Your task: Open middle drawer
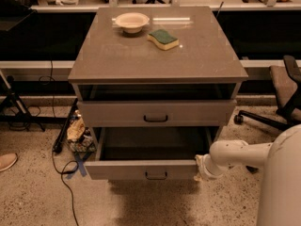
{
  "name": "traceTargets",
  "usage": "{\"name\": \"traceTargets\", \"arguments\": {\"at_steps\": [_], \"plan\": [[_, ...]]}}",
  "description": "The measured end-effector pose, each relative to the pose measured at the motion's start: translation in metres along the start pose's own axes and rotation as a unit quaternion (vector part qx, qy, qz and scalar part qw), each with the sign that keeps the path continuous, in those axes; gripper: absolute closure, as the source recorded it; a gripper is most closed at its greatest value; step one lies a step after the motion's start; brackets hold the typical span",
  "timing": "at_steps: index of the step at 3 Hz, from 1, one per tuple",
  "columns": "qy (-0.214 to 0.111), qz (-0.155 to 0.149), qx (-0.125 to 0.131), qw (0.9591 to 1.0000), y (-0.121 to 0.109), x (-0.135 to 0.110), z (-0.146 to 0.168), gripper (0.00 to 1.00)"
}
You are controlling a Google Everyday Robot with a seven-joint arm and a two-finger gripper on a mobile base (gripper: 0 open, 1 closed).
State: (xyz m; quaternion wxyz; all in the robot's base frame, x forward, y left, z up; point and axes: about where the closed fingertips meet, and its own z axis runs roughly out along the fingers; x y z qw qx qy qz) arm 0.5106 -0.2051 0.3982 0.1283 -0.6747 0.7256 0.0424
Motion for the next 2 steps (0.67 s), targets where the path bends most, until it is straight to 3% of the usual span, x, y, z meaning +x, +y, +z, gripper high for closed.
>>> {"name": "traceTargets", "arguments": {"at_steps": [1, 2], "plan": [[0.0, 0.0, 0.0, 1.0, 0.0, 0.0, 0.0, 0.11], [0.0, 0.0, 0.0, 1.0, 0.0, 0.0, 0.0, 0.0]]}}
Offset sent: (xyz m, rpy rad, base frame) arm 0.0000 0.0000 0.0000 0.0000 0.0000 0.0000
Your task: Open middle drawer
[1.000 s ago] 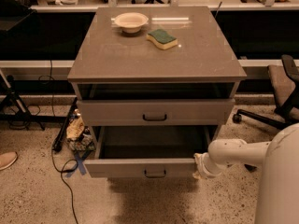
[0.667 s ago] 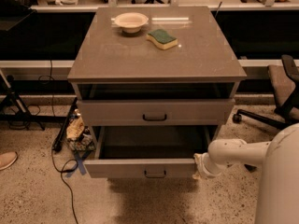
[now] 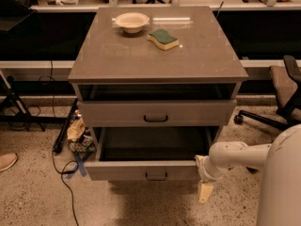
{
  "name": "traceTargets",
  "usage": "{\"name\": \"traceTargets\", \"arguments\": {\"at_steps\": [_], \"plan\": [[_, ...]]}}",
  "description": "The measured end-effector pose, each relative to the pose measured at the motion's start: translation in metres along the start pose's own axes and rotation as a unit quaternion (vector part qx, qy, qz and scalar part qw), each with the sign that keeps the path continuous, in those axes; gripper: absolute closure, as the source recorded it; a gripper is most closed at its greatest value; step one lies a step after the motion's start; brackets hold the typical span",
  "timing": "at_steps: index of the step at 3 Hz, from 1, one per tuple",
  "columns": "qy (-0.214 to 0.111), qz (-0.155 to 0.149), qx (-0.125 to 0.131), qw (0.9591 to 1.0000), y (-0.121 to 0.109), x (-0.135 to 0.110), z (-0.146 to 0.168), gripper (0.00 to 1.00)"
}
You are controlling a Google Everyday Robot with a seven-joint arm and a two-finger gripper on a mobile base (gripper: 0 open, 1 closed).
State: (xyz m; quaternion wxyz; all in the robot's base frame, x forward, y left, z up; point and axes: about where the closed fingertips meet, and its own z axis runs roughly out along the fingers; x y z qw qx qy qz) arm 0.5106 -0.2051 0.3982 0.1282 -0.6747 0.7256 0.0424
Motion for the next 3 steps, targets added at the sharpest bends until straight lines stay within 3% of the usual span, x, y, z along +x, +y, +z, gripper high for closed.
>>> {"name": "traceTargets", "arguments": {"at_steps": [1, 2, 3], "plan": [[0.0, 0.0, 0.0, 1.0, 0.0, 0.0, 0.0, 0.0], [-0.004, -0.01, -0.02, 0.9997, -0.003, -0.004, -0.009, 0.0], [-0.002, -0.02, -0.064, 0.9977, -0.006, -0.012, -0.017, 0.0]]}}
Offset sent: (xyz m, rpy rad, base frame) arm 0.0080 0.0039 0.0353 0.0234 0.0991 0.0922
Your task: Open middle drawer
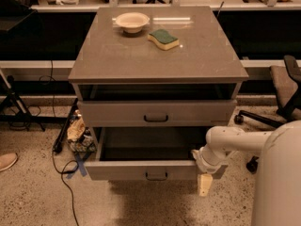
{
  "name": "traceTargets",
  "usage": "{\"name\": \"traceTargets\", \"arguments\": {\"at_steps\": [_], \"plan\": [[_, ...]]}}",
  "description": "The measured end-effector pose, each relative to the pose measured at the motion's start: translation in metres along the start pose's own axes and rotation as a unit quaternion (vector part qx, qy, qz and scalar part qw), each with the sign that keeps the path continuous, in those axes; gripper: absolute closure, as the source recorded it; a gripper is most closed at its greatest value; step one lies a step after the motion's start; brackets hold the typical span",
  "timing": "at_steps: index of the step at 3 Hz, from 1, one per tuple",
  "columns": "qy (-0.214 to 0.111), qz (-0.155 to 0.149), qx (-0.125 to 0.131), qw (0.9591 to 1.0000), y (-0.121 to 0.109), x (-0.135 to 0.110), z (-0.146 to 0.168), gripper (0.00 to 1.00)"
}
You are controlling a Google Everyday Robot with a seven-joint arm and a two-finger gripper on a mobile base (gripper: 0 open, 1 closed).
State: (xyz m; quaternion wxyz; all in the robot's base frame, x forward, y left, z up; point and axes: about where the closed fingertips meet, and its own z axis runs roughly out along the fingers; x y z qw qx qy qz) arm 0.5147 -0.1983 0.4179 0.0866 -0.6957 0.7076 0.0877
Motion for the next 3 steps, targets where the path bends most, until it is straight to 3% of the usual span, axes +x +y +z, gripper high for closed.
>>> {"name": "traceTargets", "arguments": {"at_steps": [1, 3], "plan": [[0.013, 0.008, -0.047, 0.9988, 0.0, -0.002, 0.0, 0.0], [0.052, 0.051, -0.111, 0.9911, 0.016, 0.003, 0.015, 0.0]]}}
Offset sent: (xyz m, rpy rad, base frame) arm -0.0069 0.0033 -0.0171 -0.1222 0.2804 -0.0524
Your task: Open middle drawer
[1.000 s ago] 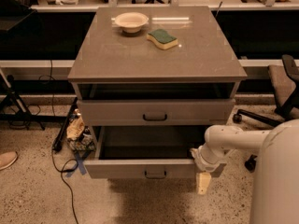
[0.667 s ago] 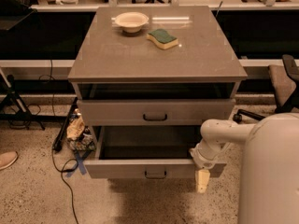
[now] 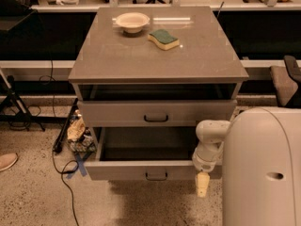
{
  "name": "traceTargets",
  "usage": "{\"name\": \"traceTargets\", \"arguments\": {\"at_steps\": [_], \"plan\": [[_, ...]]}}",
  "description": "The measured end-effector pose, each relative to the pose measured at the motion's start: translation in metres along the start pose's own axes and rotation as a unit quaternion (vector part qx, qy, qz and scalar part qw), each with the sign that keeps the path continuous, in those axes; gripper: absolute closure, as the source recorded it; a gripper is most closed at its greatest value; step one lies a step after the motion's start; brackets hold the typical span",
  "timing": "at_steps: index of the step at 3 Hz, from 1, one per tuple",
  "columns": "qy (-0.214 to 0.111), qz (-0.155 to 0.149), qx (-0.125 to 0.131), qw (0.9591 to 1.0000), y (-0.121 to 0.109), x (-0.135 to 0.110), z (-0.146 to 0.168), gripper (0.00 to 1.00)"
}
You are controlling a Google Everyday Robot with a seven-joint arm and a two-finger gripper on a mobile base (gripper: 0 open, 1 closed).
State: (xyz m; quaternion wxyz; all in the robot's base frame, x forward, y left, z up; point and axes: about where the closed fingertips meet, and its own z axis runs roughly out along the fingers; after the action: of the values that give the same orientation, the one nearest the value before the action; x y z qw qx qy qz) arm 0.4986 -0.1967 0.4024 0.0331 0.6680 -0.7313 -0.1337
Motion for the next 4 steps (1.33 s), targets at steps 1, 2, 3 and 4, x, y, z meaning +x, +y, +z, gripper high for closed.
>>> {"name": "traceTargets", "arguments": {"at_steps": [1, 2, 3, 4], "plan": [[0.011, 0.021, -0.016, 0.9996, 0.02, 0.003, 0.007, 0.0], [0.011, 0.021, -0.016, 0.9996, 0.022, 0.003, 0.002, 0.0], [0.003, 0.032, -0.011, 0.9994, 0.051, 0.007, 0.004, 0.0], [-0.026, 0.04, 0.002, 0.9988, 0.094, 0.016, 0.013, 0.02]]}}
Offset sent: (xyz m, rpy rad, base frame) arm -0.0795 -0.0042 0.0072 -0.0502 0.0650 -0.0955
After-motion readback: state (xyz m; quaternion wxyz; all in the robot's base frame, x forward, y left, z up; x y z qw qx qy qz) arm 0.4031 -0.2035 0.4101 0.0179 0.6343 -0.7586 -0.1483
